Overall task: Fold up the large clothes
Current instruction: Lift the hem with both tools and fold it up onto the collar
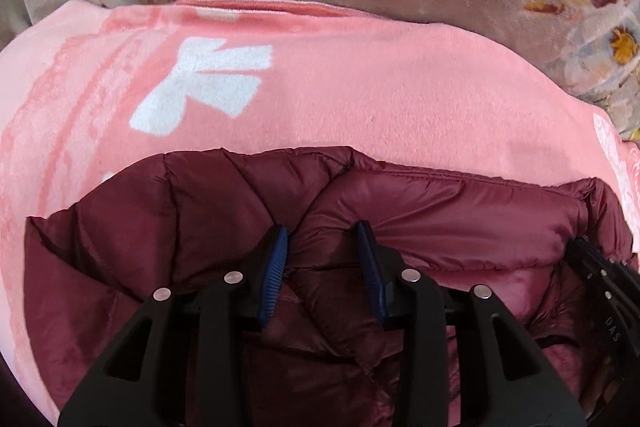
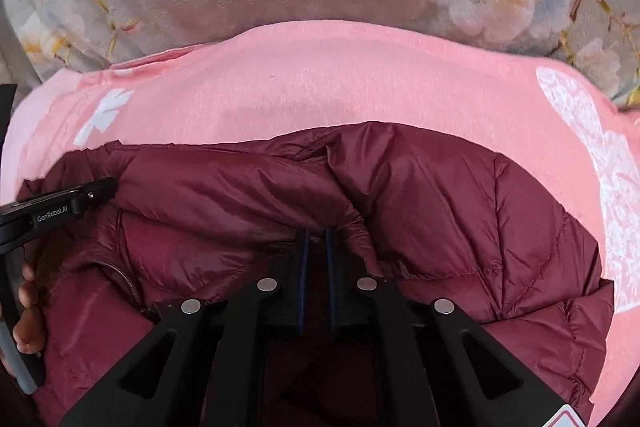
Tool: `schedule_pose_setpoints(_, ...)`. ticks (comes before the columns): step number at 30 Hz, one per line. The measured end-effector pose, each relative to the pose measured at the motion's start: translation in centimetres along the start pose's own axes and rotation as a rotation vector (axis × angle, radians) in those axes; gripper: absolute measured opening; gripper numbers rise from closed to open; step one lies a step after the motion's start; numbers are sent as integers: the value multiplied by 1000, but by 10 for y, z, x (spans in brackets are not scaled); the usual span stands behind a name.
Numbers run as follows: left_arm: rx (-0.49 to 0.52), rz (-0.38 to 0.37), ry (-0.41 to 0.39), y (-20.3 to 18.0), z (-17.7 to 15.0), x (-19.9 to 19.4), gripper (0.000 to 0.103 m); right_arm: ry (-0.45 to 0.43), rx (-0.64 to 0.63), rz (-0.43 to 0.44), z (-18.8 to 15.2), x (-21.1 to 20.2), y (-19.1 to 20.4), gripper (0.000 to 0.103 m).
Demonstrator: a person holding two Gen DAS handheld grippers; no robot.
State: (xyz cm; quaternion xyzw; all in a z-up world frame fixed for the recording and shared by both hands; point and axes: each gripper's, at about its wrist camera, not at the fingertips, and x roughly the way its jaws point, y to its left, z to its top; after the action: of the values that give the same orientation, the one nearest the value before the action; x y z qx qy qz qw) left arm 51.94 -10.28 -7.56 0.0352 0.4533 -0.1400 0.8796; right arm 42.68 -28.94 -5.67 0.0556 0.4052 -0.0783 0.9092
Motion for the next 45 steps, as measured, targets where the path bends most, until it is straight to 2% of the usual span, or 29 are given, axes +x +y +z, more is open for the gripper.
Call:
schedule_pose_setpoints(5, 35, 42, -70, -10, -8, -2, 37, -19, -28, -32, -1, 1, 6, 5)
schedule_pose_setpoints(39, 65, 86, -87, -12, -11, 0, 44, -17, -11, -11, 0, 0, 3, 6)
schedule_pose_setpoints(41, 70, 96, -89, -13, -11, 1, 46, -17, -10, -10, -1, 0, 3, 6)
schedule_pose_setpoints(45, 71, 139, -95, -14, -10, 1, 58, -16, 1, 2, 0, 0, 2, 6)
